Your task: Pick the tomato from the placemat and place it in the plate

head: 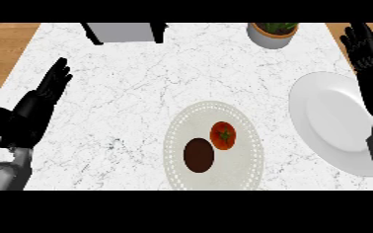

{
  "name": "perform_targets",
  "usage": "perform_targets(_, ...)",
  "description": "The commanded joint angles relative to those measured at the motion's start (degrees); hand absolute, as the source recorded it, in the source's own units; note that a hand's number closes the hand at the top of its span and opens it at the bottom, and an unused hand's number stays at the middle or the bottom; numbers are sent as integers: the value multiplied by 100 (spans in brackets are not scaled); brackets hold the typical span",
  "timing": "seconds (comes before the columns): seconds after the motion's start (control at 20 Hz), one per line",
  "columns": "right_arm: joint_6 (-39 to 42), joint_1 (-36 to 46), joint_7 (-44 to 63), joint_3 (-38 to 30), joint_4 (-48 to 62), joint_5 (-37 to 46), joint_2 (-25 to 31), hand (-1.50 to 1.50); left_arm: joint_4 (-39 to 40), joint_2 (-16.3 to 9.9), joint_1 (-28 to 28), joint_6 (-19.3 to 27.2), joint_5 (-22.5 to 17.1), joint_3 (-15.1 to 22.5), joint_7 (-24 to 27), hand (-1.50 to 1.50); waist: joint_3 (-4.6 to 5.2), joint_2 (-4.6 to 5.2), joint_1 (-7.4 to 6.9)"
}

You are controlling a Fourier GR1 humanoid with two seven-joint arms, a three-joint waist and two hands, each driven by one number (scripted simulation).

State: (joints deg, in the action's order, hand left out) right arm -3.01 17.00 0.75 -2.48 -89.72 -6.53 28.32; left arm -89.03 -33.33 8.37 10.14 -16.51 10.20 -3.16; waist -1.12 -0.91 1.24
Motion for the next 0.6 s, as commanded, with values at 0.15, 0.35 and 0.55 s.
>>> perform_targets(0.15, 1705, 26, 1233, 1514, 1146, -700, -547, -150, -570, 47, 502, -373, 234, 394, 408, 0, 107, 374, -781)
perform_targets(0.35, 3001, 777, 1274, 2718, 1185, 311, 157, -150, -720, 265, 782, -659, 242, 789, 531, 0, 146, 414, -1143)
perform_targets(0.55, 3851, 1709, 892, 3453, 1377, 975, 185, -150, -669, 434, 923, -679, 291, 970, 441, 0, 108, 287, -958)
